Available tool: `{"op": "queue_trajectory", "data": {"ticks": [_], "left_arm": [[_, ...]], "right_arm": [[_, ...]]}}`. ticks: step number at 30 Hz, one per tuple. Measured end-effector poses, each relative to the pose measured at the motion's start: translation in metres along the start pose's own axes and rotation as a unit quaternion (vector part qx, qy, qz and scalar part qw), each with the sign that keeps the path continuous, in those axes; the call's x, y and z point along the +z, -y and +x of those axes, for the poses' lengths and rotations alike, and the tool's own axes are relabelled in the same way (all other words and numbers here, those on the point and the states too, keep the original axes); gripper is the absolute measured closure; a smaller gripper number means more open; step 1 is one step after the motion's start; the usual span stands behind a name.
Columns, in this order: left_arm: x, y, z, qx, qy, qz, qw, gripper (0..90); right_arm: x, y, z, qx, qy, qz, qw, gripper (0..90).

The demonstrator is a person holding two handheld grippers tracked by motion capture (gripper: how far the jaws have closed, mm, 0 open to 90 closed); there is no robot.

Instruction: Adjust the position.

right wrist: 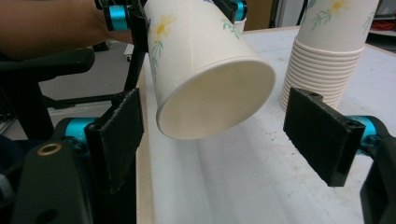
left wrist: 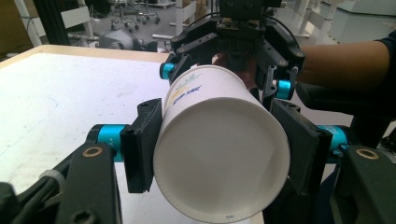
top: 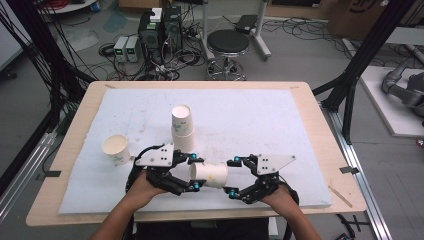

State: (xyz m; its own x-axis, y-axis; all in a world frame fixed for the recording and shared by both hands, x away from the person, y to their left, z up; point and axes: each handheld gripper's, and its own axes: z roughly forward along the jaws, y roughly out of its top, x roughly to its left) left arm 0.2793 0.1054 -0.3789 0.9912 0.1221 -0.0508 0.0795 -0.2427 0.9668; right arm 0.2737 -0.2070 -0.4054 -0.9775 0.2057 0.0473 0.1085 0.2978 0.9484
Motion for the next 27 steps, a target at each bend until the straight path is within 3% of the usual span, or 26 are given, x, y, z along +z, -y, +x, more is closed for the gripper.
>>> {"op": "queue_trajectory", "data": {"ticks": [16, 27], "left_arm": [[0.0058, -0.0008, -0.0013, -0.013, 0.037, -0.024, 0.9989, 36.9], [0.0075, 0.0035, -0.0008, -0.012, 0.040, -0.023, 0.9989, 36.8]], "right_arm": [[0.0060, -0.0001, 0.0010, 0.003, -0.031, -0.015, 0.9994, 21.4], [0.0058, 0.0037, 0.0000, 0.000, -0.042, -0.020, 0.9989, 27.8]]}}
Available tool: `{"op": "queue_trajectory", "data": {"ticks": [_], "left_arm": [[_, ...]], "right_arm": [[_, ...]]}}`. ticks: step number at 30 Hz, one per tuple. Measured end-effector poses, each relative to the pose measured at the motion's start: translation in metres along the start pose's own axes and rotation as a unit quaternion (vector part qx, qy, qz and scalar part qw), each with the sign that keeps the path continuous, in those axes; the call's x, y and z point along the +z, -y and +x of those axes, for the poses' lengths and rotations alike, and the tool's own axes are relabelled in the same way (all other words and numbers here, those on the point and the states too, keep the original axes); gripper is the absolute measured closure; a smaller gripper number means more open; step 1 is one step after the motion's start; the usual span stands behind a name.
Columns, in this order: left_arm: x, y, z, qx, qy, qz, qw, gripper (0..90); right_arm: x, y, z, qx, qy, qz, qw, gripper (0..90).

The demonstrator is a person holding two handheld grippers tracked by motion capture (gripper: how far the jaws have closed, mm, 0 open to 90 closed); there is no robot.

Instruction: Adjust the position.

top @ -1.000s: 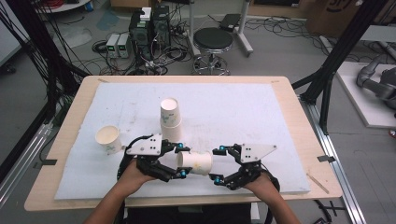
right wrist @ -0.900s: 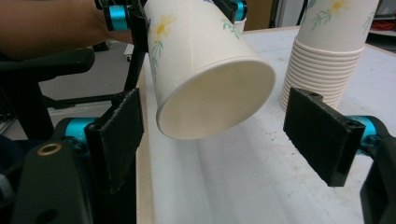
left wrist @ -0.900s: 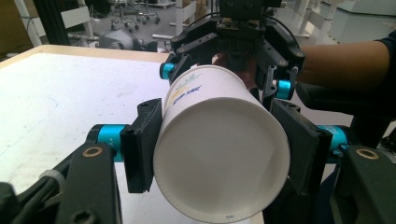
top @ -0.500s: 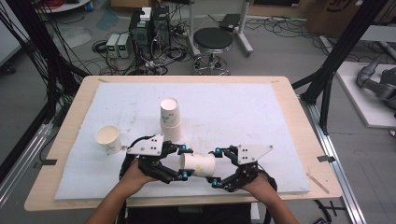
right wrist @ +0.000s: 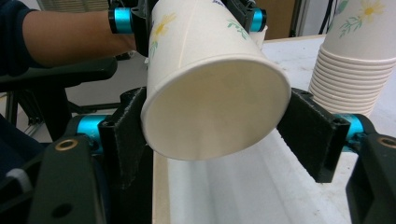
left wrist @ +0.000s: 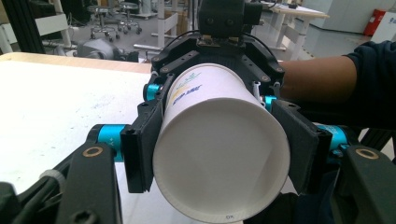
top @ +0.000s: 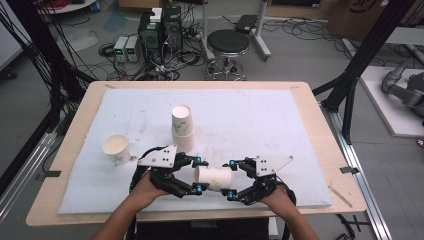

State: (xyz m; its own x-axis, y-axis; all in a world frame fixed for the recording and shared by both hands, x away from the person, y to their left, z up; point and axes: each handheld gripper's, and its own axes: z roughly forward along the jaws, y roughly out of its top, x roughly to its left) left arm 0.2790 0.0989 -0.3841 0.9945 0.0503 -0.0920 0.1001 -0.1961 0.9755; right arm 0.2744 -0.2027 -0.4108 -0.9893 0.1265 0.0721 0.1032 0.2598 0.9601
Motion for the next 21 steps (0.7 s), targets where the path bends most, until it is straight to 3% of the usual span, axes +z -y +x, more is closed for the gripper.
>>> {"op": "queue_trajectory", "data": {"ticks": [5, 8, 13, 18, 21], "left_arm": [[0.002, 0.002, -0.002, -0.002, -0.003, 0.017, 0.9999, 33.0], [0.005, 0.002, -0.005, -0.010, -0.017, 0.039, 0.9991, 17.4], [0.004, -0.001, -0.006, 0.001, -0.027, 0.062, 0.9977, 17.2], [0.001, -0.008, -0.007, 0.016, -0.043, 0.102, 0.9937, 16.4], [0.001, -0.011, -0.007, 0.026, -0.050, 0.121, 0.9910, 16.4]], "right_arm": [[0.000, 0.000, 0.000, -0.001, -0.005, 0.009, 0.9999, 28.3], [0.000, -0.002, 0.000, -0.004, -0.005, 0.019, 0.9998, 28.3], [-0.001, -0.009, 0.000, -0.015, 0.003, 0.050, 0.9986, 28.6], [0.001, -0.021, -0.001, -0.030, 0.013, 0.103, 0.9942, 28.6], [0.003, -0.029, -0.001, -0.048, 0.021, 0.141, 0.9887, 28.6]]}}
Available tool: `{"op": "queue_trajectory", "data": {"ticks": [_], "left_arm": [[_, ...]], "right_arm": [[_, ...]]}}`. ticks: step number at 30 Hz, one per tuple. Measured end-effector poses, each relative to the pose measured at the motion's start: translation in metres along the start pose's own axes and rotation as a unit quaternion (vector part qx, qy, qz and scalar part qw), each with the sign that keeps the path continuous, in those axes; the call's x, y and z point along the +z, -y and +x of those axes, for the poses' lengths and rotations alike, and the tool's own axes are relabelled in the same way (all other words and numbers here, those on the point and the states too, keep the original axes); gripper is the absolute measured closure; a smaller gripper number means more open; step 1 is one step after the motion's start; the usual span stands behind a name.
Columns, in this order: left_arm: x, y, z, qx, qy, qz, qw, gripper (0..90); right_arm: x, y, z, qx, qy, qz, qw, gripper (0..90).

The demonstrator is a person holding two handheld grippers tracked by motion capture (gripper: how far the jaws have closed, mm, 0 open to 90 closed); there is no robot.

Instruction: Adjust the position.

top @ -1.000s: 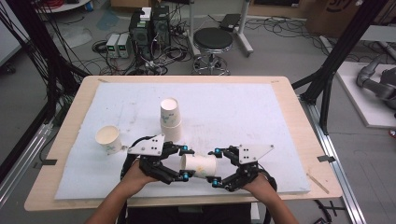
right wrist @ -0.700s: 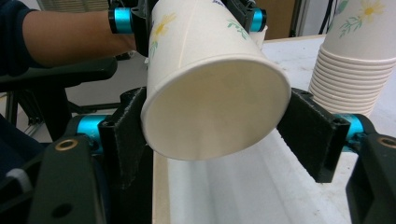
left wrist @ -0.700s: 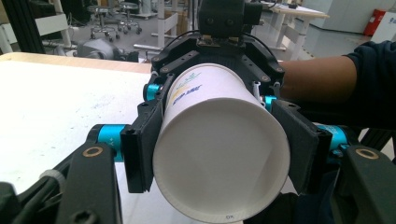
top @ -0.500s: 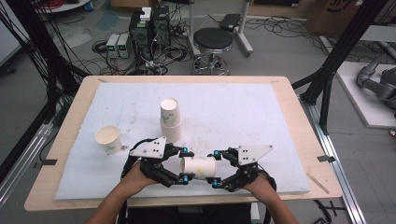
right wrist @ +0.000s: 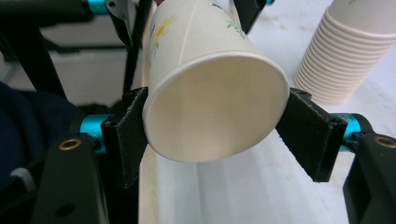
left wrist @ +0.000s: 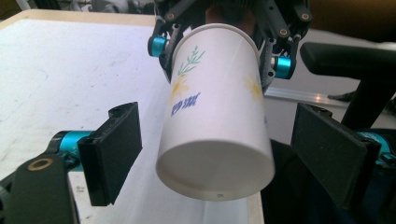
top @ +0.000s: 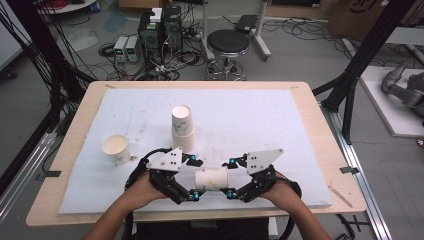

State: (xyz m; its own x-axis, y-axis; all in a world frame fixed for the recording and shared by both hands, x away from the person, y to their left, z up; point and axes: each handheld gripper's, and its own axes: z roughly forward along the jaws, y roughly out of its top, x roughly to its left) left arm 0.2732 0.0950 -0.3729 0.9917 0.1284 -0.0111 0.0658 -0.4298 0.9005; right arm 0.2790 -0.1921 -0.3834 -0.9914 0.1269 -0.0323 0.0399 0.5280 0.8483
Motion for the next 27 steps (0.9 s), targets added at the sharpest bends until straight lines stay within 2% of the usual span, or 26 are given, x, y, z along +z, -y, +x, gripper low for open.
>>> {"op": "queue_trajectory", "data": {"ticks": [4, 12, 18, 22, 27], "left_arm": [[0.001, -0.003, 0.000, 0.010, -0.014, 0.021, 0.9996, 16.4], [0.003, -0.005, 0.000, 0.019, -0.018, 0.045, 0.9986, 16.4], [0.005, -0.007, 0.000, 0.029, -0.025, 0.072, 0.9967, 16.9], [0.009, -0.006, 0.001, 0.024, -0.025, 0.081, 0.9961, 16.9], [0.014, -0.007, 0.002, 0.029, -0.026, 0.103, 0.9939, 16.9]], "right_arm": [[0.000, -0.013, -0.002, -0.012, 0.003, 0.036, 0.9993, 28.6], [0.003, -0.031, -0.004, -0.034, 0.006, 0.089, 0.9955, 28.6], [0.007, -0.041, -0.004, -0.046, 0.008, 0.129, 0.9905, 28.6], [0.010, -0.047, -0.004, -0.052, 0.008, 0.151, 0.9872, 28.6], [0.013, -0.052, -0.004, -0.056, 0.007, 0.175, 0.9830, 28.5]]}}
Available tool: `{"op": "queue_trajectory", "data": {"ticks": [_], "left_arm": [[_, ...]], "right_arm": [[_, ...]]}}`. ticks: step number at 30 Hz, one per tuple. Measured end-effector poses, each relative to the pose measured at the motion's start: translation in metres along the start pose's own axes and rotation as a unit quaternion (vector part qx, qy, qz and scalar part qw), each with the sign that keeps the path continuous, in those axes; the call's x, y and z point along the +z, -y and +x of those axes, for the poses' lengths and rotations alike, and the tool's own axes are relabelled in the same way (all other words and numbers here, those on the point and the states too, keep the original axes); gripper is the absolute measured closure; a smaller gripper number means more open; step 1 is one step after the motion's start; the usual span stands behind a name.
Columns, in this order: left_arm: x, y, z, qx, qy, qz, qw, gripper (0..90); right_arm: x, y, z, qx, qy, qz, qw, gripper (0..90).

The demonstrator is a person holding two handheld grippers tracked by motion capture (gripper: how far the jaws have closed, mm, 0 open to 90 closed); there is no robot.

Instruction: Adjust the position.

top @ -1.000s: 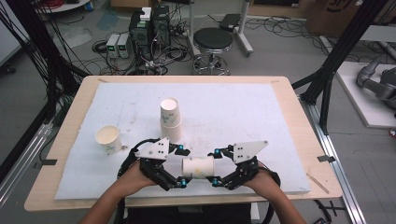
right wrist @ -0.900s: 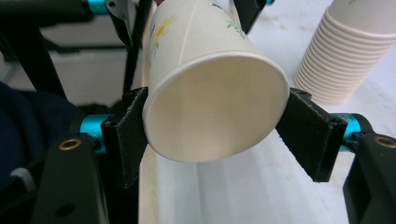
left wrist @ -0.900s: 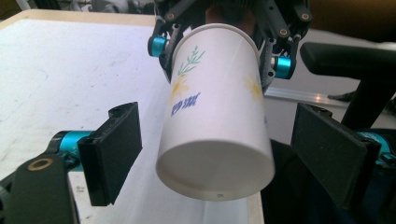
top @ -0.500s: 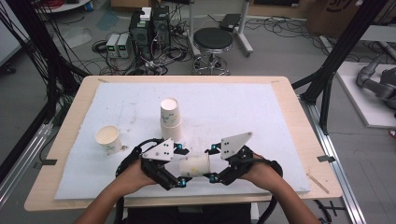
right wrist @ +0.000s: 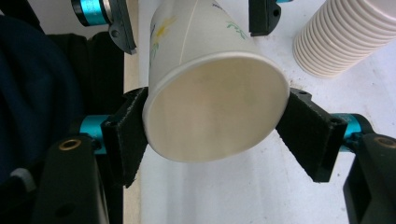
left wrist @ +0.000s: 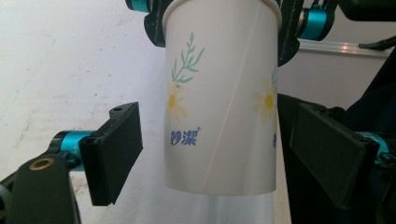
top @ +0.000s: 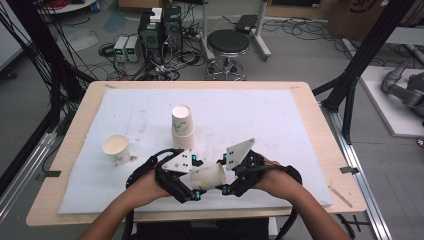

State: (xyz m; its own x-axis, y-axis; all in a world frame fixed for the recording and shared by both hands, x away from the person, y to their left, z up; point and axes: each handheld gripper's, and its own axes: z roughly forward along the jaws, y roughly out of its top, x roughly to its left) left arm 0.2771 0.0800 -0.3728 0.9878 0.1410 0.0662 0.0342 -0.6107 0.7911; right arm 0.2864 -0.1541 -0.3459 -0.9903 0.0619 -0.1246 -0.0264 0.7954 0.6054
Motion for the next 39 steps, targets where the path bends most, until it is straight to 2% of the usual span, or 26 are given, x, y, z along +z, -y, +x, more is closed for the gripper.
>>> {"op": "queue_trajectory", "data": {"ticks": [14, 24, 34, 39], "left_arm": [[0.010, -0.005, 0.000, 0.003, 0.004, 0.035, 0.9994, 17.8], [0.017, -0.008, 0.001, 0.009, 0.012, 0.059, 0.9982, 20.4], [0.021, -0.010, 0.001, 0.005, 0.015, 0.069, 0.9975, 24.7], [0.024, -0.010, 0.001, 0.003, 0.022, 0.071, 0.9973, 32.4]], "right_arm": [[0.001, -0.016, -0.001, -0.021, 0.003, 0.051, 0.9985, 28.5], [0.007, -0.023, 0.001, -0.025, -0.002, 0.082, 0.9963, 28.4], [0.012, -0.023, 0.002, -0.027, -0.006, 0.096, 0.9950, 28.4], [0.013, -0.024, 0.003, -0.027, -0.005, 0.099, 0.9946, 28.4]]}}
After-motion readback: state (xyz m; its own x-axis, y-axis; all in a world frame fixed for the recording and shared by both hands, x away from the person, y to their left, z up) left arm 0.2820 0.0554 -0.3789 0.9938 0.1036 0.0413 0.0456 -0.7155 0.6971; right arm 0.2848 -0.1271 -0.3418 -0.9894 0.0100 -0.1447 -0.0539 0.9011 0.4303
